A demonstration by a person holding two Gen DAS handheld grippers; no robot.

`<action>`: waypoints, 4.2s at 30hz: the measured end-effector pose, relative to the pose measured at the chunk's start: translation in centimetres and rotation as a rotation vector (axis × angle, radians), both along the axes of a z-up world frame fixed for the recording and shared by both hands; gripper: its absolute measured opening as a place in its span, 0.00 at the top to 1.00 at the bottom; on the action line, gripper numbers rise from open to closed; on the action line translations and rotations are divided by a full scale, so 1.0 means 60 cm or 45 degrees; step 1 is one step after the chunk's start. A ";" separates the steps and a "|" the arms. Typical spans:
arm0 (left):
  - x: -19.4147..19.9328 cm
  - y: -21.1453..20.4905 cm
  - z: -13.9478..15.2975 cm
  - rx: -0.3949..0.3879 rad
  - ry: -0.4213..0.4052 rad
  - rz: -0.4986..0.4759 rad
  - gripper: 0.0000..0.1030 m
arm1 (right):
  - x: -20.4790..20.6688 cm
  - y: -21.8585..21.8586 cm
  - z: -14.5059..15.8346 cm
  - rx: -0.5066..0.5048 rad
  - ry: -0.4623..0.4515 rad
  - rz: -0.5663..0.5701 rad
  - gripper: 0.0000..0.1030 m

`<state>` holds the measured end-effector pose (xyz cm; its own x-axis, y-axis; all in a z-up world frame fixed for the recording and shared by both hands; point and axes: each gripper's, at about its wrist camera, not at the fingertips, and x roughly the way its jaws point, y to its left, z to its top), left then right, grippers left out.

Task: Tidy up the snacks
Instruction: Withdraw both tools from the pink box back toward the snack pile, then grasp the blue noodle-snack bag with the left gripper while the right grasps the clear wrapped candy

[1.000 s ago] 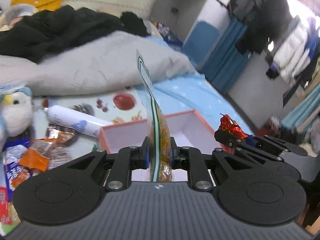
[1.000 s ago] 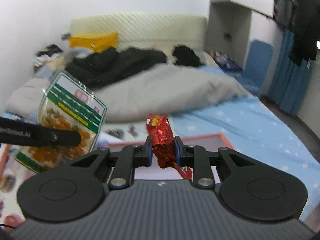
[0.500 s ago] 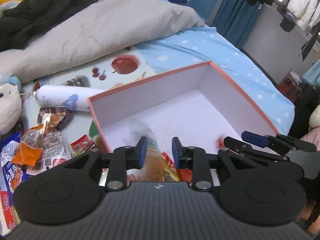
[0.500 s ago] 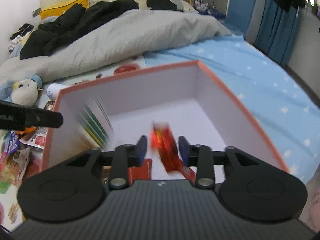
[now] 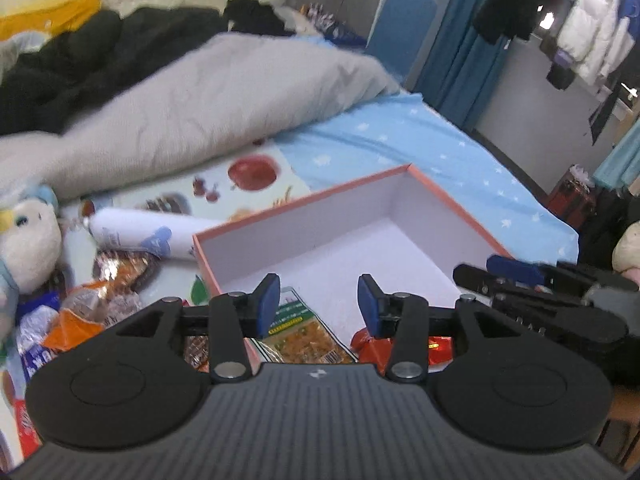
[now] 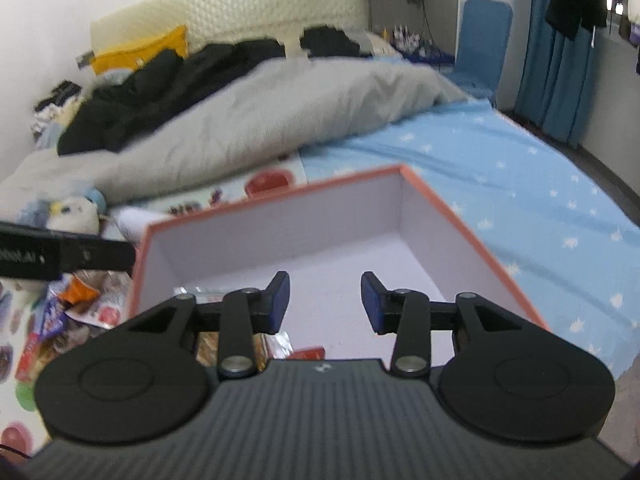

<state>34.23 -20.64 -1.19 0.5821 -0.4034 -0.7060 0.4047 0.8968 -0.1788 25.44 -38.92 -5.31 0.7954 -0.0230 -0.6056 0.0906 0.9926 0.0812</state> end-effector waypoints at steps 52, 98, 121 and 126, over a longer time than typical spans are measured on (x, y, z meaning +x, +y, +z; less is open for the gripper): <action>-0.313 0.353 -0.074 -0.072 -0.152 0.472 0.53 | -0.172 0.290 -0.012 0.048 -0.212 0.487 0.59; -0.148 0.506 -0.312 0.031 -0.032 0.512 0.05 | 0.042 0.453 -0.209 -0.027 0.020 0.631 0.16; -0.073 0.464 -0.338 0.298 -0.213 0.153 0.90 | 0.131 0.453 -0.258 0.331 0.252 0.665 0.40; -0.081 0.465 -0.325 0.252 -0.185 0.174 0.96 | 0.118 0.449 -0.246 0.294 0.246 0.666 0.49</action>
